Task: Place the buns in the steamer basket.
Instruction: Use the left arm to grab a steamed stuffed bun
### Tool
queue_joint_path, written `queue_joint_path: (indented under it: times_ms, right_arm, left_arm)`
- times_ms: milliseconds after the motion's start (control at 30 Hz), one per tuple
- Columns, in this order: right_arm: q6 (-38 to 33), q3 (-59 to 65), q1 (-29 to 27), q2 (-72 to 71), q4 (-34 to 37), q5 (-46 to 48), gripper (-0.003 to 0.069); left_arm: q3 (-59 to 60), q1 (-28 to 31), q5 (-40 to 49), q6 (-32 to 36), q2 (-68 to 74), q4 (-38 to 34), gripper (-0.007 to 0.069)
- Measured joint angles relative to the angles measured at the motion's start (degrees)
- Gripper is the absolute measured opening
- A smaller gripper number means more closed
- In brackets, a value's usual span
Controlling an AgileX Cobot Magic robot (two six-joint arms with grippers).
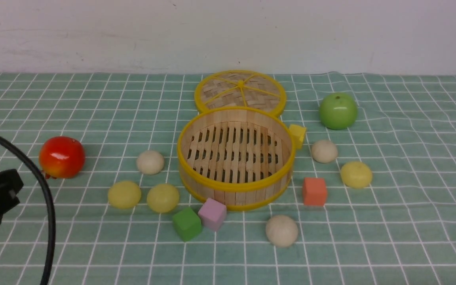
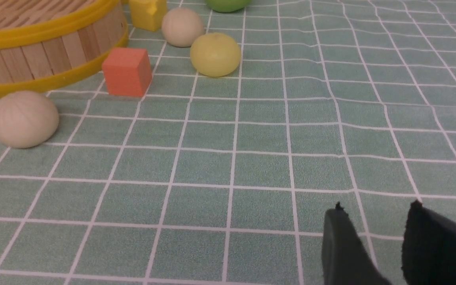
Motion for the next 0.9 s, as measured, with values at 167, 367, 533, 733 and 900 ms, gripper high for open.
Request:
queue_joint_path:
  times_ms: [167, 367, 533, 733, 900]
  right_arm:
    - [0.0, 0.0, 0.0, 0.0, 0.0, 0.0, 0.0238]
    - [0.0, 0.0, 0.0, 0.0, 0.0, 0.0, 0.0238]
    - [0.0, 0.0, 0.0, 0.0, 0.0, 0.0, 0.0238]
    - [0.0, 0.0, 0.0, 0.0, 0.0, 0.0, 0.0238]
    - [0.0, 0.0, 0.0, 0.0, 0.0, 0.0, 0.0238]
  left_arm:
    - [-2.29, 0.0, 6.96, -0.04, 6.04, -5.14, 0.0238]
    - [-14.35, 0.0, 21.55, 1.75, 16.6, -5.52, 0.0238]
    - [-24.26, 0.0, 32.15, 7.39, 26.11, -5.96, 0.0238]
    - [-31.2, -3.88, 36.87, 14.33, 36.88, -7.28, 0.0238]
    - [-38.21, -7.5, 36.74, 9.02, 47.38, 1.4, 0.0238]
